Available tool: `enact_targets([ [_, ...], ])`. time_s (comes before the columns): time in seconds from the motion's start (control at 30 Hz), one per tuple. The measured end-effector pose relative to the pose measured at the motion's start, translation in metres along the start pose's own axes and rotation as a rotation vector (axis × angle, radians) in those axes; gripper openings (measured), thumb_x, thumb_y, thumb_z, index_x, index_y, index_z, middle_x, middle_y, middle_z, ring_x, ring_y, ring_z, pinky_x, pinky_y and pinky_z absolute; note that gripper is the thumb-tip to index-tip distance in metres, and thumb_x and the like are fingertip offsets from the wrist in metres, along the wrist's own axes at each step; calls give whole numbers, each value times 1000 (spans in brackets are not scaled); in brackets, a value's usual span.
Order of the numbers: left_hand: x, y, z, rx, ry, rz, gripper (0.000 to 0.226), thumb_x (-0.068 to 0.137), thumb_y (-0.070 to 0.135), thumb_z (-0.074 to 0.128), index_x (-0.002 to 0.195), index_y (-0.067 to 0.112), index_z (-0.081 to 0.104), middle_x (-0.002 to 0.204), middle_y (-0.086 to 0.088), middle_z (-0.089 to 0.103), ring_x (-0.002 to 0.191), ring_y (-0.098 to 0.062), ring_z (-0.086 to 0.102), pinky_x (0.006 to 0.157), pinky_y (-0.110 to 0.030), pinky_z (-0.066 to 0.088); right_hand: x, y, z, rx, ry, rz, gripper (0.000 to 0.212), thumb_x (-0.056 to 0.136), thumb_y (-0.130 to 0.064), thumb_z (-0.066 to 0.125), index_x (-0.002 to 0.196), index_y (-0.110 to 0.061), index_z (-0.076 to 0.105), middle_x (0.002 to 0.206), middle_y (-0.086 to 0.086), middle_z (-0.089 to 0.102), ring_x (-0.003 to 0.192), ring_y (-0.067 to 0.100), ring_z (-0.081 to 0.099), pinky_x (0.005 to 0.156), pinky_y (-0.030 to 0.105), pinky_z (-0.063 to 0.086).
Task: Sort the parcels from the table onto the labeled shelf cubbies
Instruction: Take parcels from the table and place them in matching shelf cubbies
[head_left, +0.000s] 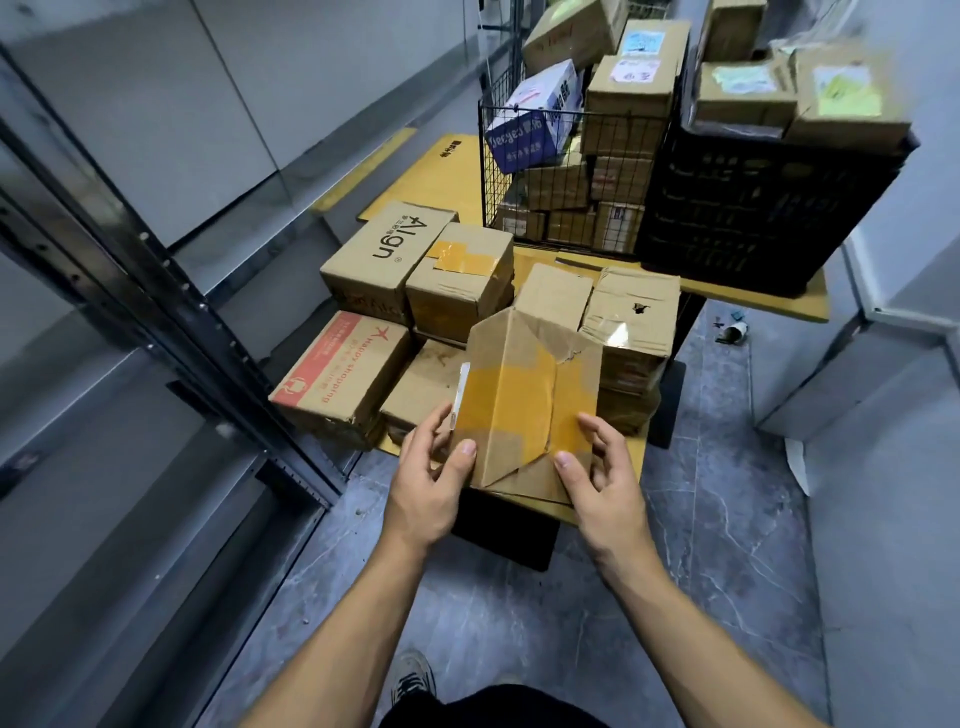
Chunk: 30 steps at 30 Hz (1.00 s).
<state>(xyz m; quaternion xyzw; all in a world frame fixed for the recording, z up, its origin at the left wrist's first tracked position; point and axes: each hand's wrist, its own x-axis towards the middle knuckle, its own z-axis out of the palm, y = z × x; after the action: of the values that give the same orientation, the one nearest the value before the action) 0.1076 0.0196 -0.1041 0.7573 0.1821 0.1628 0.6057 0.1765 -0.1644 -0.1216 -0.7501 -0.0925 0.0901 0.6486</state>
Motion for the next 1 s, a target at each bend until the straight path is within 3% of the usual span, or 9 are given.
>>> enact_targets([
  [0.1, -6, 8, -4, -30, -49, 39, 54, 82, 56, 58, 134, 46, 43, 137, 17, 51, 123, 2, 51, 103, -32, 47, -4, -8, 1, -65, -38, -72, 37, 94, -40, 61, 128, -54, 54, 137, -20, 51, 131, 8, 48, 111, 46, 43],
  [0.17, -10, 11, -7, -9, -14, 64, 52, 81, 55, 60, 131, 51, 46, 133, 26, 50, 121, 3, 51, 99, -32, 49, -5, -14, 1, -164, -54, -99, 34, 98, -35, 59, 129, -47, 55, 144, -5, 46, 134, 11, 43, 113, 40, 40],
  [0.23, -12, 14, -10, 71, 40, 88, 47, 82, 53, 62, 126, 60, 46, 128, 32, 49, 118, 6, 50, 94, -28, 49, -6, -22, 1, -223, -69, -76, 39, 95, -47, 56, 133, -40, 58, 146, -5, 42, 134, 6, 40, 109, 29, 38],
  [0.33, -15, 21, -10, 217, 42, 156, 48, 83, 49, 60, 125, 63, 41, 126, 29, 45, 114, 8, 48, 89, -23, 47, -6, -33, 3, -127, -144, -18, 58, 84, -64, 53, 134, -35, 58, 135, -8, 55, 123, 3, 53, 98, 21, 46],
  [0.5, -22, 26, -7, 266, -21, 272, 52, 85, 50, 57, 134, 57, 39, 131, 30, 45, 119, 4, 49, 92, -20, 48, -9, -37, 14, 83, -116, 39, 65, 68, -79, 69, 121, -60, 38, 127, -15, 57, 120, 8, 58, 96, 33, 53],
  [0.6, -22, 28, -11, 153, -26, 237, 51, 88, 50, 55, 137, 56, 40, 135, 23, 53, 121, -2, 54, 92, -21, 50, -7, -36, 15, 221, -101, 59, 57, 67, -66, 74, 114, -70, 42, 131, -2, 61, 119, 14, 62, 92, 36, 57],
  [0.77, -18, 23, -25, 76, 95, 162, 46, 88, 51, 53, 134, 49, 48, 131, 18, 57, 121, -5, 54, 99, -42, 49, -3, -32, 18, 489, -161, 150, 54, 79, -37, 76, 127, -44, 52, 119, 4, 72, 111, 20, 69, 81, 29, 58],
  [0.9, -18, 18, -34, 98, 124, 58, 55, 80, 60, 56, 133, 53, 44, 137, 20, 48, 123, 3, 48, 103, -41, 46, -3, -33, 19, 603, -234, 202, 60, 83, -31, 72, 138, -30, 48, 126, 8, 69, 116, 25, 67, 87, 38, 58],
  [1.0, -24, 17, -38, -3, 65, 46, 59, 82, 54, 60, 138, 46, 44, 138, 16, 52, 126, -2, 50, 104, -44, 46, -4, -35, 20, 619, -307, 199, 53, 86, -29, 67, 137, -30, 50, 126, 7, 69, 116, 25, 67, 85, 37, 58],
])
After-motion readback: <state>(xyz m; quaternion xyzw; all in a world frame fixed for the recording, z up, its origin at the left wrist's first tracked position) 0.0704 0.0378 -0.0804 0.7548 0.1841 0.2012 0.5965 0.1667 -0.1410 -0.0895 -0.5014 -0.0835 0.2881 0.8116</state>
